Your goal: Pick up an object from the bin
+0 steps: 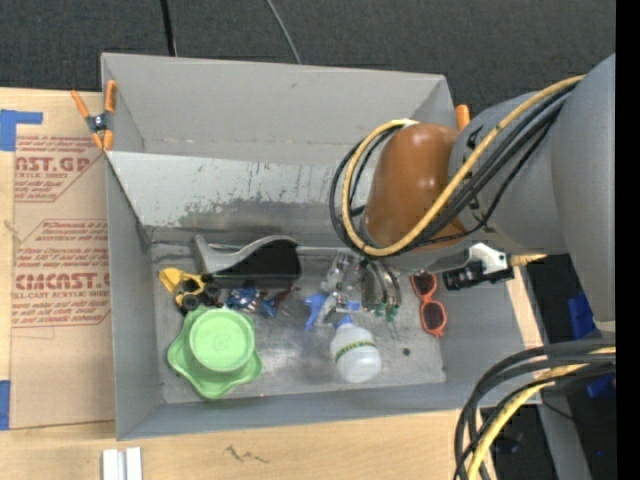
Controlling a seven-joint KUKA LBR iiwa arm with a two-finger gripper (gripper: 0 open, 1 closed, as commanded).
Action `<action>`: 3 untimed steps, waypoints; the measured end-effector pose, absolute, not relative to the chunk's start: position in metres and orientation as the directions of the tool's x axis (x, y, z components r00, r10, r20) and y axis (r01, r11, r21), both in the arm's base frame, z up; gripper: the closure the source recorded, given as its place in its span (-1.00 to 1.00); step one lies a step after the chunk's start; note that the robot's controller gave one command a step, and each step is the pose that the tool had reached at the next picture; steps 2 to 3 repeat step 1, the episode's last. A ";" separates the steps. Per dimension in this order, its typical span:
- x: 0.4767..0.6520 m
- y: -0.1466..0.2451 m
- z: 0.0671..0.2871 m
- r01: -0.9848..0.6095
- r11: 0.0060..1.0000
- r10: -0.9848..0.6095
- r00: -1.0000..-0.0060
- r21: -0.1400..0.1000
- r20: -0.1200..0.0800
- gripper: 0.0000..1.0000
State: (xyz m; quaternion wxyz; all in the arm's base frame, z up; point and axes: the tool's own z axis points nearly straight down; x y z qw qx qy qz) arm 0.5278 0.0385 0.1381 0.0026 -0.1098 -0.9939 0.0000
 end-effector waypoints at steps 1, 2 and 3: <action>0.529 0.039 0.154 0.218 0.976 0.218 -0.976 0.001 -0.001 1.00; 0.529 0.039 0.154 0.218 0.976 0.218 -0.976 0.001 -0.001 1.00; 0.529 0.039 0.154 0.218 0.976 0.218 -0.976 0.001 -0.001 1.00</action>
Offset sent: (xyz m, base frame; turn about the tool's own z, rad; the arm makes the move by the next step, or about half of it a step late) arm 0.0000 0.0001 0.0390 0.0000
